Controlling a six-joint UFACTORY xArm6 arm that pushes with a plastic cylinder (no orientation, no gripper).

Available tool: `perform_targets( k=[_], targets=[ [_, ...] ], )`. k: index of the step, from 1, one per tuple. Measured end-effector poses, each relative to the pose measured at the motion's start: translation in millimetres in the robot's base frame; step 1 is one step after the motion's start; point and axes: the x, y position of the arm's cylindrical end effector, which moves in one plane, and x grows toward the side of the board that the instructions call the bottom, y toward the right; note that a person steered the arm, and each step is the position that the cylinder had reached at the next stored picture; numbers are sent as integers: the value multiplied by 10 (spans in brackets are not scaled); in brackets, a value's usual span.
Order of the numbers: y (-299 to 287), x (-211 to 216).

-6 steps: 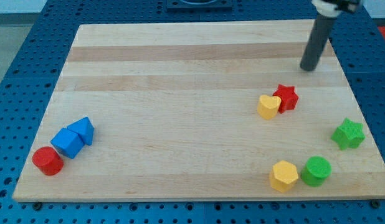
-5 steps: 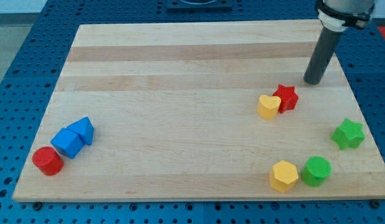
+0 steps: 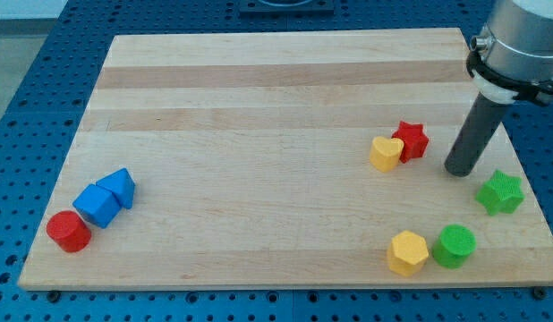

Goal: Push the red star towards the top center

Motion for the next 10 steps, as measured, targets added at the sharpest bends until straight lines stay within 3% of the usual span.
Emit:
perform_targets(
  k=[2,7,8,9,10],
  targets=[
    [-339,-183],
    [-1836,-1662],
    [-1754,-1662],
    [-1419,-1956],
    [-1455,-2048]
  ],
)
